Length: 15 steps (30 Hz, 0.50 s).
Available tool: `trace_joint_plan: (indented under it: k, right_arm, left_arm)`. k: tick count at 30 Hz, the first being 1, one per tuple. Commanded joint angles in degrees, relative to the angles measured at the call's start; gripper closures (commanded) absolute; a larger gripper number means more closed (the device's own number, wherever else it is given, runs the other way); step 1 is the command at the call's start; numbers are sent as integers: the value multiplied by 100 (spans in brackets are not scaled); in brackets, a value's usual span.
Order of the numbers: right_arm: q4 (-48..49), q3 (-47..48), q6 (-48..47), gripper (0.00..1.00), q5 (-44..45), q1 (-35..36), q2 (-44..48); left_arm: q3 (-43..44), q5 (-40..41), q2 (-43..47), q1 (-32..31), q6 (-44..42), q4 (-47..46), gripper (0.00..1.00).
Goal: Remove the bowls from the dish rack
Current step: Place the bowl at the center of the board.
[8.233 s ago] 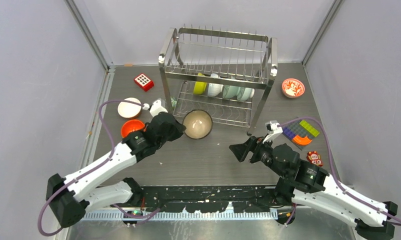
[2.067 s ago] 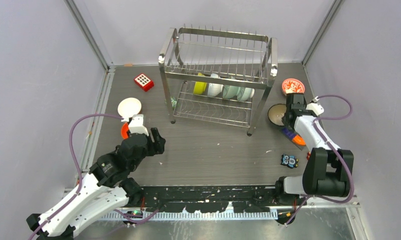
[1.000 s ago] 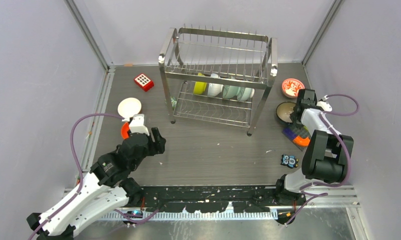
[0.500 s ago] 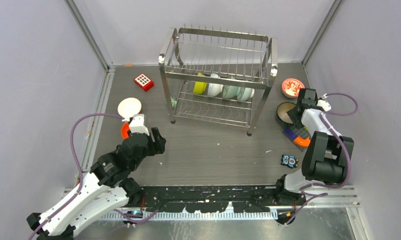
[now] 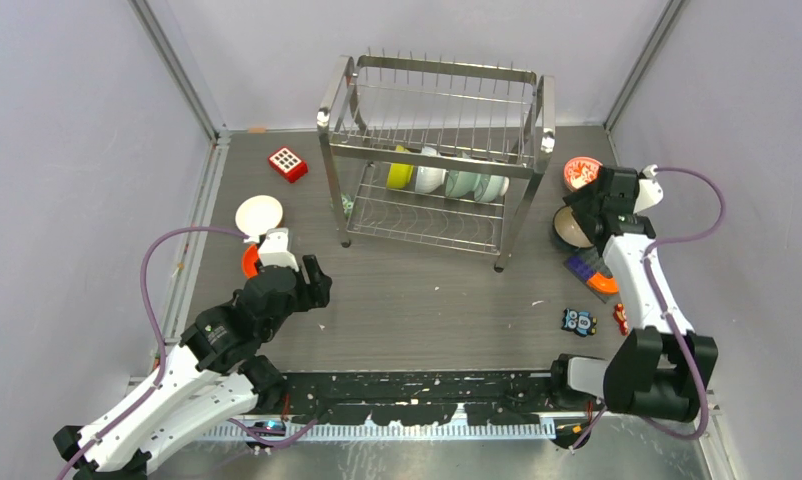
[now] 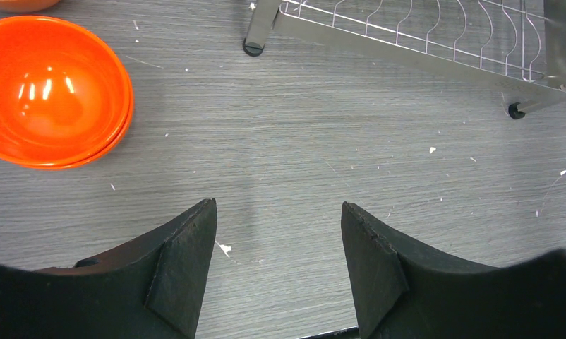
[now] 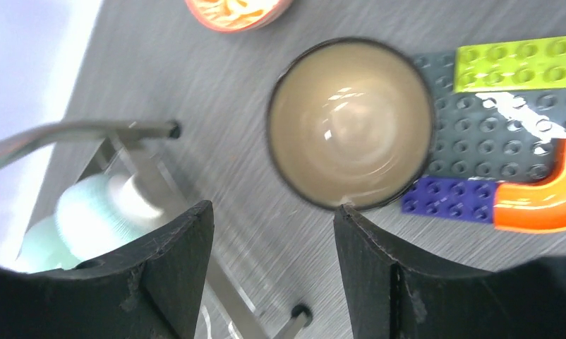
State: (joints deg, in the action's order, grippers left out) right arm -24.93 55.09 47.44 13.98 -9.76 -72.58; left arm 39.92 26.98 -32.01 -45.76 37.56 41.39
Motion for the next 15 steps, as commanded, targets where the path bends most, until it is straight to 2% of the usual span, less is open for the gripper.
trace_joint_plan:
  k: [1, 9, 15]
  right_arm:
    - [-97, 142, 87, 32, -428, 413, 676]
    - [106, -831, 101, 32, -866, 741, 2079]
    - [641, -1124, 203, 33, -1728, 838, 1924]
  left_arm:
    - [-10, 88, 9, -21, 89, -219, 33]
    - [104, 400, 27, -21, 23, -72, 33]
    - [220, 474, -65, -21, 77, 142, 33]
